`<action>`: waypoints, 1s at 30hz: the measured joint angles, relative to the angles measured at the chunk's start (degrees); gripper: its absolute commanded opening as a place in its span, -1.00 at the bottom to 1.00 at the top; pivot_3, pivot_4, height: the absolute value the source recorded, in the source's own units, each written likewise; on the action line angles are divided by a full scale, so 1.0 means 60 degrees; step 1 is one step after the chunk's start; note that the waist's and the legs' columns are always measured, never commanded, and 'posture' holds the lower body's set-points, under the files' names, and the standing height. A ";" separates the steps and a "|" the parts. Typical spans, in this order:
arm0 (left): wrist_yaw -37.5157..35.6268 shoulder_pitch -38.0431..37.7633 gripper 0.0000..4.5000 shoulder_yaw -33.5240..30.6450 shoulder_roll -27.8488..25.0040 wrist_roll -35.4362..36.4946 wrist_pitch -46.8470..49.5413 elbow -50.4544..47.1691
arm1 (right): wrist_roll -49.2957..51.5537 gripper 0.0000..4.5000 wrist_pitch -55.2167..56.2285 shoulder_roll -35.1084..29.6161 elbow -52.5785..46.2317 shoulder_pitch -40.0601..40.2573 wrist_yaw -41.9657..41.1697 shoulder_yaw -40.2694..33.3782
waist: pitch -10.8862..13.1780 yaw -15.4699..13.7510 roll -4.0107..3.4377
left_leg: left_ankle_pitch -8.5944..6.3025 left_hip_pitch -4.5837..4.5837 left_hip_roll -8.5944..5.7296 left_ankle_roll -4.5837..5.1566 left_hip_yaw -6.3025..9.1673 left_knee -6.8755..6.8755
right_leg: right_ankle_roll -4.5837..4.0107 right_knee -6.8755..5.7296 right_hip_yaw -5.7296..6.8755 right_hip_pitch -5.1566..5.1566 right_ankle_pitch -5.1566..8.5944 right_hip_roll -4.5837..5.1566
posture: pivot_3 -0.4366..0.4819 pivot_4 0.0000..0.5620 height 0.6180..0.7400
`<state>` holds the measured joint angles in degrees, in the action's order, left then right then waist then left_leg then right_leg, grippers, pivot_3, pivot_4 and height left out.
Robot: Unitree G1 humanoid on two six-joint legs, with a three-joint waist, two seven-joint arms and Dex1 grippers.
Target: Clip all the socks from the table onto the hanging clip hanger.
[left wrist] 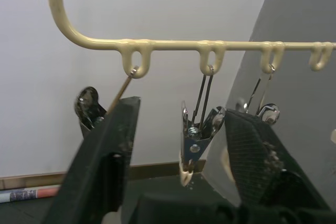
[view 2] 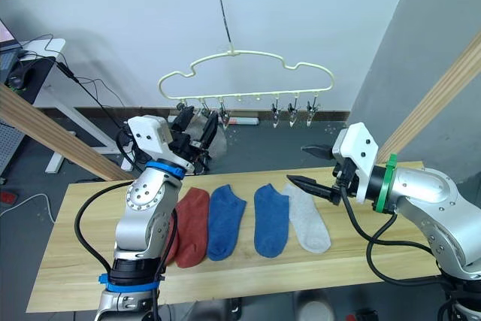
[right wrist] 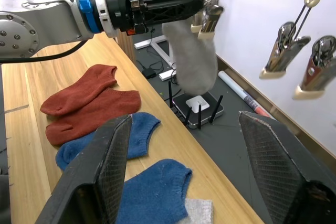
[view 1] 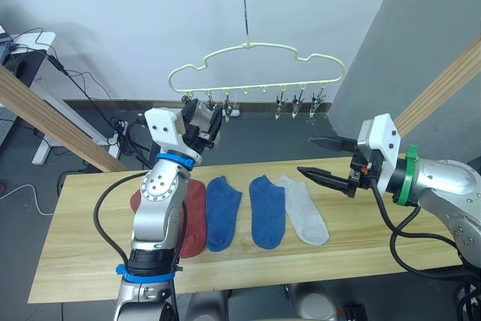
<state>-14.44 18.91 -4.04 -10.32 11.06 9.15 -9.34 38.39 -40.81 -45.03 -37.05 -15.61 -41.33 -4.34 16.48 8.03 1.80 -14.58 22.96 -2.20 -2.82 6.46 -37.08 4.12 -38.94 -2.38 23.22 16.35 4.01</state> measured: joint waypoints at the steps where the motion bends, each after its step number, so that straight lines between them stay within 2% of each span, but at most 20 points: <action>1: 0.0022 -0.0002 0.34 0.0023 -0.0019 -0.0022 0.0124 -0.0062 | 0.0007 0.49 0.0000 -0.0010 0.0000 0.0006 -0.0019 -0.0005 | 0.0000 0.0000 0.0000 | 0.0000 0.0000 0.0000 0.0000 0.0000 0.0000 | 0.0000 0.0000 0.0000 0.0000 0.0000 0.0000 | -0.67 -0.01 1.00; 19: 0.0250 -0.0025 0.34 0.0046 0.0067 -0.0019 0.0664 -0.0678 | 0.0541 0.49 -0.0195 -0.0213 0.0271 -0.1069 -0.0766 0.0238 | 0.0000 -0.0006 0.0000 | 0.0000 0.0001 0.0001 0.0001 0.0000 0.0001 | 0.0000 0.0001 0.0001 0.0000 0.0000 0.0001 | -0.63 0.01 1.00; 22: 0.0249 -0.0052 0.11 0.0044 0.0068 -0.0022 0.0623 -0.0678 | 0.0541 0.49 -0.0200 -0.0210 0.0336 -0.1079 -0.0794 0.0294 | 0.0000 -0.0006 0.0000 | 0.0000 0.0001 0.0001 0.0001 0.0000 0.0000 | 0.0000 0.0001 -0.0001 0.0000 0.0000 0.0001 | -0.63 0.02 1.00; 25: 0.0248 -0.0057 -0.26 0.0041 0.0066 -0.0025 0.0495 -0.0678 | 0.0542 0.49 -0.0202 -0.0210 0.0341 -0.1080 -0.0794 0.0300 | 0.0000 -0.0007 0.0000 | 0.0000 0.0001 0.0001 0.0001 0.0000 0.0000 | 0.0000 0.0001 -0.0001 0.0000 0.0000 0.0001 | -0.63 0.02 1.00; 30: 0.0223 -0.0213 -0.26 0.0032 0.0060 -0.0026 0.0258 -0.0677 | 0.0543 0.49 -0.0210 -0.0196 0.0340 -0.1078 -0.0778 0.0311 | 0.0000 -0.0007 0.0000 | 0.0000 0.0001 0.0004 0.0001 0.0000 0.0001 | 0.0000 0.0001 -0.0001 0.0000 0.0000 0.0001 | -0.63 0.02 1.00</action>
<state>-13.10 17.63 -3.85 -9.96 10.91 10.69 -13.40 41.65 -42.06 -46.21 -35.01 -22.09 -45.99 -2.48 16.49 7.99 1.81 -14.58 22.96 -2.18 -2.82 6.46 -37.07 4.12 -38.93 -2.39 23.21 16.35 4.02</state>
